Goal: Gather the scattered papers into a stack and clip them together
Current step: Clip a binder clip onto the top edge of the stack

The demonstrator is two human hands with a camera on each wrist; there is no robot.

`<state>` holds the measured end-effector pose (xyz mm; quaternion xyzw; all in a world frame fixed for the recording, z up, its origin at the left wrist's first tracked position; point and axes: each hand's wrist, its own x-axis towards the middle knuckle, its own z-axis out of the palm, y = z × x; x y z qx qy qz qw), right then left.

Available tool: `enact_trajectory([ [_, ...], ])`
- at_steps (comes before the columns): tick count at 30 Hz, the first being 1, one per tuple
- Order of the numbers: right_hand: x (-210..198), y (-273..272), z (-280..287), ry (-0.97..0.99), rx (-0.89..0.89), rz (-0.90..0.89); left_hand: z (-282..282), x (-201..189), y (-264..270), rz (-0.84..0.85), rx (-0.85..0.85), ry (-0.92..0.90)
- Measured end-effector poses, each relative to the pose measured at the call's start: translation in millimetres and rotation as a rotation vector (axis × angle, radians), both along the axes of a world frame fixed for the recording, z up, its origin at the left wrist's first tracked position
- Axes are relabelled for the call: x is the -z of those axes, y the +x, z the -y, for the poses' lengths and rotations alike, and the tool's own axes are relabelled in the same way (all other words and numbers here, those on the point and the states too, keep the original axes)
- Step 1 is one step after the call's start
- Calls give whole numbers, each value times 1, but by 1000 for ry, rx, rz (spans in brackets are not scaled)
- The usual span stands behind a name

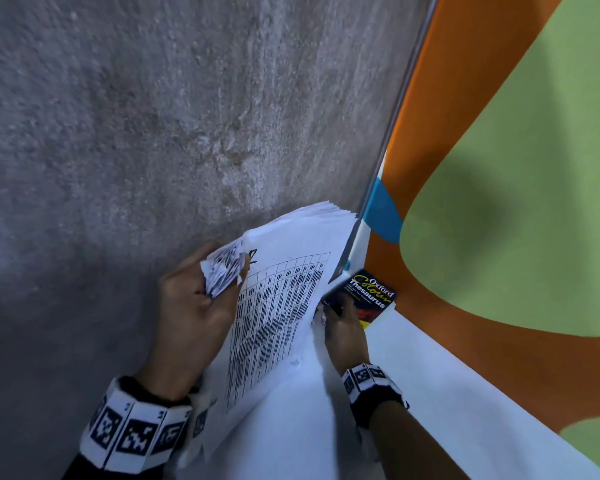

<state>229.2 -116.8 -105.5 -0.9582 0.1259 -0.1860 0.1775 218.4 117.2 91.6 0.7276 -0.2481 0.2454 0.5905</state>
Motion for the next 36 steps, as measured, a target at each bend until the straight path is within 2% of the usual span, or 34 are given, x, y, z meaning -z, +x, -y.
enact_trajectory([
  [3,-8,-12,14,73,89,92,2,-1,-1,-17,22,17],
  [7,-41,-51,35,451,190,213,13,-3,-6,15,85,16],
  [11,-86,-116,62,816,227,360,23,-8,-12,86,143,4],
  [14,-117,-162,79,1037,232,379,33,-13,-20,143,166,42],
  [18,-155,-221,95,1023,286,381,66,-20,-43,89,353,-20],
  [21,-175,-260,95,1073,288,424,92,-17,-61,178,460,19],
  [30,-215,-357,89,1111,228,555,161,-12,-125,224,856,160],
  [36,-230,-399,88,1185,250,667,188,-18,-163,270,939,219],
])
